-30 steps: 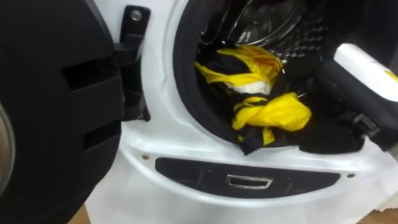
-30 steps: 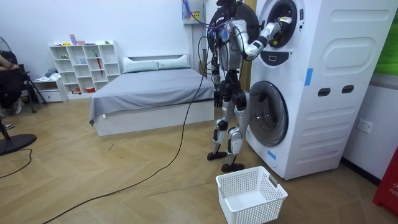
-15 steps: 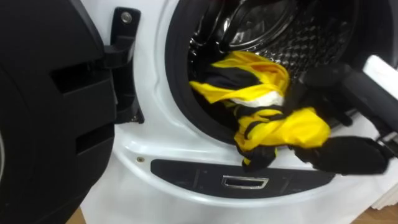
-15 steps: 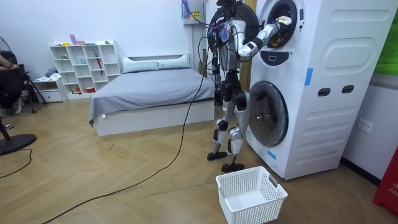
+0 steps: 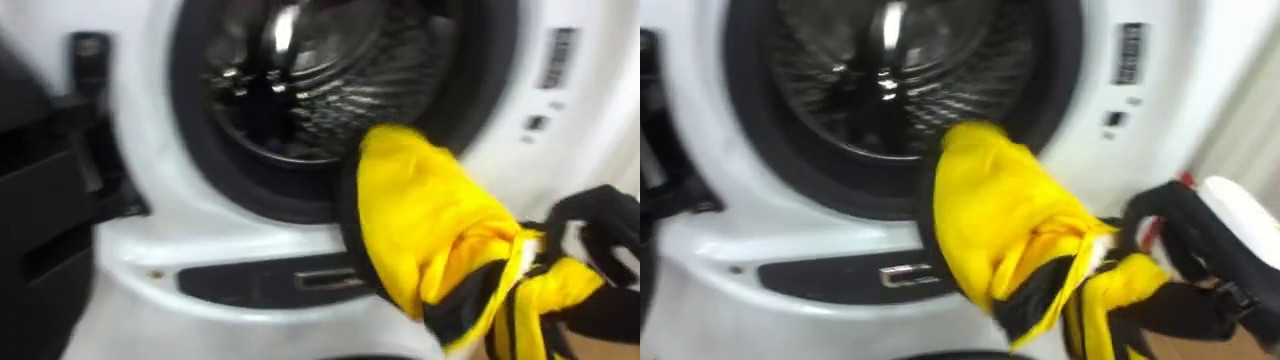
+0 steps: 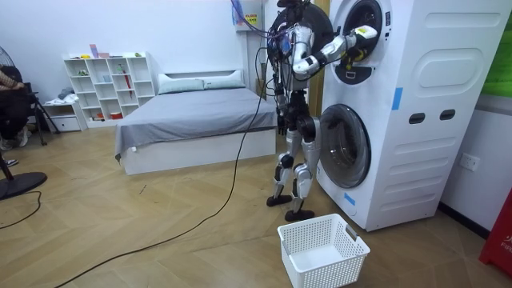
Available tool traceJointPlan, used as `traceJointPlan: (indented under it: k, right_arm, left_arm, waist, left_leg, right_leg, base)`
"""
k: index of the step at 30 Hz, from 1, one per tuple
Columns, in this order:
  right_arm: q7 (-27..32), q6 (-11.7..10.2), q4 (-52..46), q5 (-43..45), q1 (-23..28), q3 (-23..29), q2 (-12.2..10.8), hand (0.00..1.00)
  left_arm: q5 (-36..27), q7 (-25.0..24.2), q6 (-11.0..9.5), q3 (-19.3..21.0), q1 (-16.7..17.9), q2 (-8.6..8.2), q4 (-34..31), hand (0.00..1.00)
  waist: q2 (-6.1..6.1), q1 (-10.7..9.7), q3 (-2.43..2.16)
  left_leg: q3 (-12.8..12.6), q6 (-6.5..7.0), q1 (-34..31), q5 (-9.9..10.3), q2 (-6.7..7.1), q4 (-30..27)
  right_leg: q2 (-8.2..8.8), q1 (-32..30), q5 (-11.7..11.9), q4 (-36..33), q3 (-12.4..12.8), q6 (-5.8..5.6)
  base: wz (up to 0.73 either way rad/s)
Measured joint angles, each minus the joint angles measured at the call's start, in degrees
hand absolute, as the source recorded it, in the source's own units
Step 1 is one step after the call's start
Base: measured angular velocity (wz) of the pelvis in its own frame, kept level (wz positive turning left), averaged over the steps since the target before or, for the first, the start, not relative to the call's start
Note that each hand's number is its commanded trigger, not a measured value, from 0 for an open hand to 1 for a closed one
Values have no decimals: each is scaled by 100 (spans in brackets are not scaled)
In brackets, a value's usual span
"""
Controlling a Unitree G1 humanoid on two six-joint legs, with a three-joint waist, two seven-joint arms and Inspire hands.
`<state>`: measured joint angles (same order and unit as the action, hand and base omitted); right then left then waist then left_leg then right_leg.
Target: Pick clothes from washing machine
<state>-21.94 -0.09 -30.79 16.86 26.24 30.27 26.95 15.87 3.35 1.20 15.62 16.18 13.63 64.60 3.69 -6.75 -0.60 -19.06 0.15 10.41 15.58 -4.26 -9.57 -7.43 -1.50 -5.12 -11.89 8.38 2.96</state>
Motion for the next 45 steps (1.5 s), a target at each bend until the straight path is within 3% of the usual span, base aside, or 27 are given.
traceJointPlan:
  k: [4,9,14,20,24,26,27,29,31,37,41,43,45]
  right_arm:
    - [104,205,101,237,0,289,0,100]
    - [205,429,133,321,-14,306,1,100]
    - [220,595,146,333,-15,329,1,100]
    - [251,602,162,301,-39,437,2,100]
    - [249,601,206,146,-175,410,1,100]
    - [248,603,292,143,-198,388,2,100]
    - [246,629,367,144,-213,294,2,100]
    - [224,644,503,143,-224,72,1,100]
    - [174,642,603,146,-240,-109,1,100]
    - [261,645,1767,418,-599,-778,-1,100]
    - [586,640,3102,687,-1119,-1188,0,100]
    - [857,630,3620,898,-1409,-1371,5,100]
    - [1151,625,4361,1070,-1713,-1592,4,100]
  left_arm:
    - [0,18,1,6,18,13,2,0]
    - [1,27,5,3,29,27,-25,0]
    - [-7,30,6,1,10,61,-53,0]
    - [-49,19,0,-14,23,77,-40,0]
    - [-65,26,-3,-26,27,137,34,0]
    - [-63,27,2,-32,28,155,135,0]
    - [-63,27,11,-75,33,180,181,0]
    - [-63,28,13,-189,24,237,179,0]
    - [-61,27,14,-287,-43,264,183,0]
    - [-83,43,19,-934,-438,316,175,0]
    - [-208,57,49,-1272,-770,333,179,0]
    - [-294,62,44,-1377,-813,344,166,0]
    - [-472,101,85,-1495,-914,345,172,0]
  waist:
    - [34,-251,-7]
    - [117,-586,26]
    - [122,-735,13]
    - [140,-798,23]
    - [211,-748,72]
    - [220,-684,75]
    - [222,-683,62]
    - [298,-678,100]
    - [317,-644,100]
    - [109,-424,89]
    - [-61,-345,94]
    - [-194,-261,114]
    - [-334,-241,94]
  left_leg:
    - [-290,-60,-65,4,-33,-4]
    - [-698,-155,-132,-23,-130,-15]
    - [-1007,-258,-88,-6,-200,-22]
    - [-1076,-315,-66,18,-244,-9]
    - [-1062,-330,-57,27,-259,-10]
    - [-1066,-345,-58,37,-273,-26]
    - [-1063,-346,-59,36,-275,-40]
    - [-1062,-344,-86,38,-281,-102]
    - [-1066,-355,-160,84,-299,-167]
    - [-1114,-240,-542,257,-304,-435]
    - [-1067,-125,-977,326,-254,-688]
    - [-1023,-110,-1129,331,-198,-717]
    - [-999,-71,-1381,349,-171,-828]
  right_leg:
    - [-126,-158,104,-14,281,81]
    - [-305,-317,286,11,645,163]
    - [-447,-358,368,9,871,167]
    - [-537,-361,363,18,945,227]
    - [-628,-362,370,11,1141,245]
    - [-661,-359,406,8,1200,272]
    - [-665,-360,433,12,1199,309]
    - [-666,-377,448,16,1200,326]
    - [-670,-443,457,9,1187,328]
    - [-642,-776,481,-79,1213,236]
    - [-570,-1209,429,-268,1191,134]
    - [-548,-1408,398,-384,1217,85]
    - [-519,-1665,372,-513,1203,47]
  base:
    - [-47]
    - [-44]
    - [-34]
    - [-9]
    - [-15]
    - [-22]
    - [-15]
    - [-9]
    - [-8]
    - [-7]
    - [-1]
    - [-6]
    - [0]
